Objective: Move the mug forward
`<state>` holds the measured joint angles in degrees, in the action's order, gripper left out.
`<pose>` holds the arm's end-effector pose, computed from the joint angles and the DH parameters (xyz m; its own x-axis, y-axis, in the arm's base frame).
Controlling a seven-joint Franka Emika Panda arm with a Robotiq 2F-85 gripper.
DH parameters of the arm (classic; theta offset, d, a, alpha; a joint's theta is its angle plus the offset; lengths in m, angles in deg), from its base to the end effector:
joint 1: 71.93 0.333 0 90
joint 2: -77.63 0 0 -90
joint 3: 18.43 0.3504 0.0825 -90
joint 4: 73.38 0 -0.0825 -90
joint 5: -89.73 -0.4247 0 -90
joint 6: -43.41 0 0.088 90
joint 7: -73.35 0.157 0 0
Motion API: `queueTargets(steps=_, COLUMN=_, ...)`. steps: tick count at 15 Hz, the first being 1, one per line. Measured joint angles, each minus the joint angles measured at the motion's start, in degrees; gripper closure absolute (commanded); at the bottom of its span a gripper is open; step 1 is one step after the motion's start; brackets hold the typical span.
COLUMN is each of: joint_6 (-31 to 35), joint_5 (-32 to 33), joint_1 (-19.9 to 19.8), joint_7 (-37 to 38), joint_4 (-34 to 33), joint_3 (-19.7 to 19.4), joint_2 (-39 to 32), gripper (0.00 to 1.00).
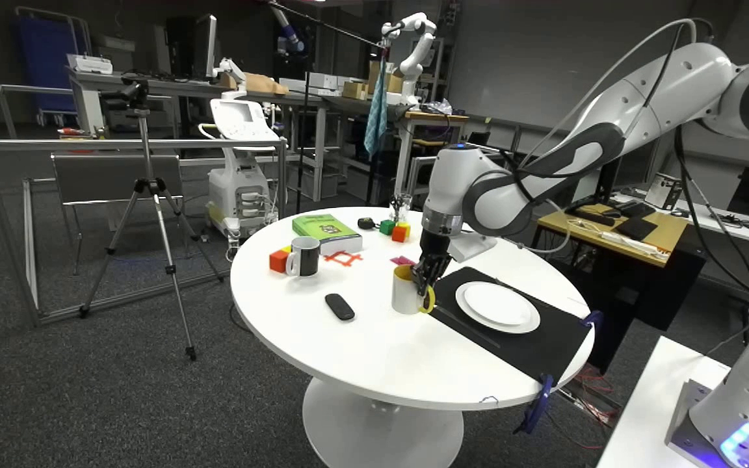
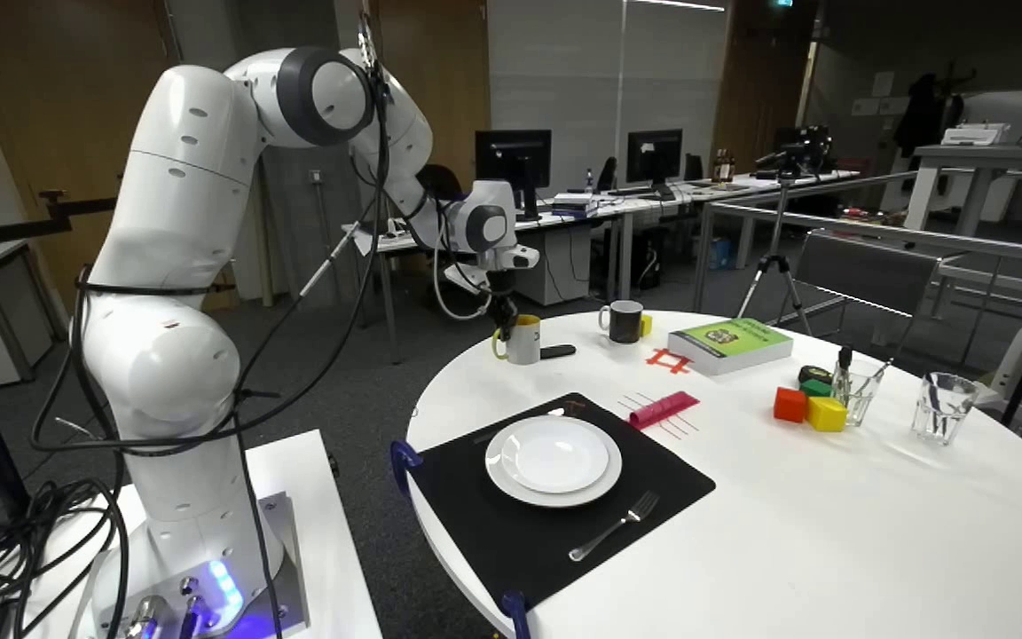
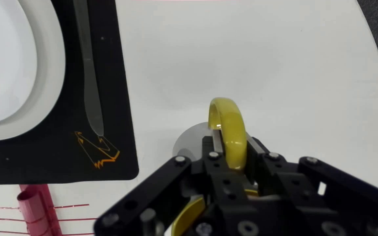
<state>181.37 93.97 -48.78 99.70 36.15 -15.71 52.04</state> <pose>0.6132 0.2932 0.2186 0.9975 0.0403 0.0586 0.0400 -0.9992 0.0064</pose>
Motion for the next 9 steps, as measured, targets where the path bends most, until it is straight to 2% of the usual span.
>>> queueTargets(steps=3, joint_6=0.3, joint_5=0.0, joint_1=-0.1, joint_7=0.4, joint_4=4.7, joint_3=0.0, joint_2=3.3, gripper=0.95)
queueTargets(steps=4, joint_6=0.6, joint_5=0.0, joint_1=-0.1, joint_7=0.5, joint_4=6.2, joint_3=0.0, joint_2=4.2, gripper=0.82)
queueTargets(steps=9, joint_6=0.6, joint_5=0.0, joint_1=-0.1, joint_7=0.6, joint_4=6.5, joint_3=0.3, joint_2=3.3, gripper=0.82)
